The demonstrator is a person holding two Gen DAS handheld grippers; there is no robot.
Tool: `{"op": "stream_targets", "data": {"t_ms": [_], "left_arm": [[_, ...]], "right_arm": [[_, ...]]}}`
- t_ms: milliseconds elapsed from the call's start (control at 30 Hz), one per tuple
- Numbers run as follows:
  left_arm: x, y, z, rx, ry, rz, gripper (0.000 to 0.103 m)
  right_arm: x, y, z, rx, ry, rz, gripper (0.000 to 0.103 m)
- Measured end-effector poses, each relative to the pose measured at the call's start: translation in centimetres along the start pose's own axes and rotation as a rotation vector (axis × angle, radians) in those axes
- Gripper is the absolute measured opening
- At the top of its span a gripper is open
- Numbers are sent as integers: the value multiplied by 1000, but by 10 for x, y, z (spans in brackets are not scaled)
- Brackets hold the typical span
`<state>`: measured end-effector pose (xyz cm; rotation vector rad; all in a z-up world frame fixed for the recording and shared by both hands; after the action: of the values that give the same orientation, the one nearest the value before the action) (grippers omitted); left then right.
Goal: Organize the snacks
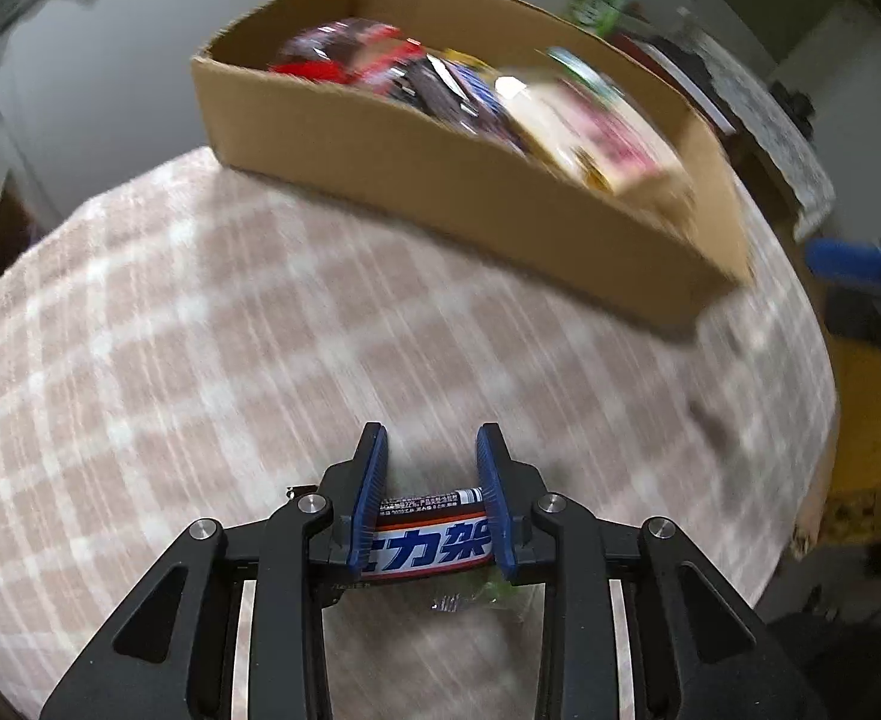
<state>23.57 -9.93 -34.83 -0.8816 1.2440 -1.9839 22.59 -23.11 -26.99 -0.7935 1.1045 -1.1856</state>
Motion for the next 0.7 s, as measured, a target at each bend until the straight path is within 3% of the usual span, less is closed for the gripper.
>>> {"op": "stream_targets", "data": {"t_ms": [133,200,433,567,700], "left_arm": [[0,-11,-23,3,7,18,29],[-10,-21,-32,30,-44,43,28],[-58,-86,-77,201,-424,-20,29],[-54,-95,-110,192,-459,-12,29],[-31,-86,-118,189,-482,-33,29]], "right_arm": [[-11,7,-11,-28,-21,17,69],[-17,12,-17,-45,-33,27,69],[-58,30,-33,-112,-132,90,69],[-92,43,-37,-153,-273,130,69],[-117,51,-49,-191,-402,158,69]]}}
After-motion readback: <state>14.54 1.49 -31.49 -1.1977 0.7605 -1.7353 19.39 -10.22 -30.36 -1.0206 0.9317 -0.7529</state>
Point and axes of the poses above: each gripper's, at about its wrist camera, not at the fingertips, and y roughly the way its jaws point, x to its right, z to its top, the point moved 7 cm from there along y, roughly the way its jaws point, and after that the axes turned 6 degrees about y, right-handed, at the moved point
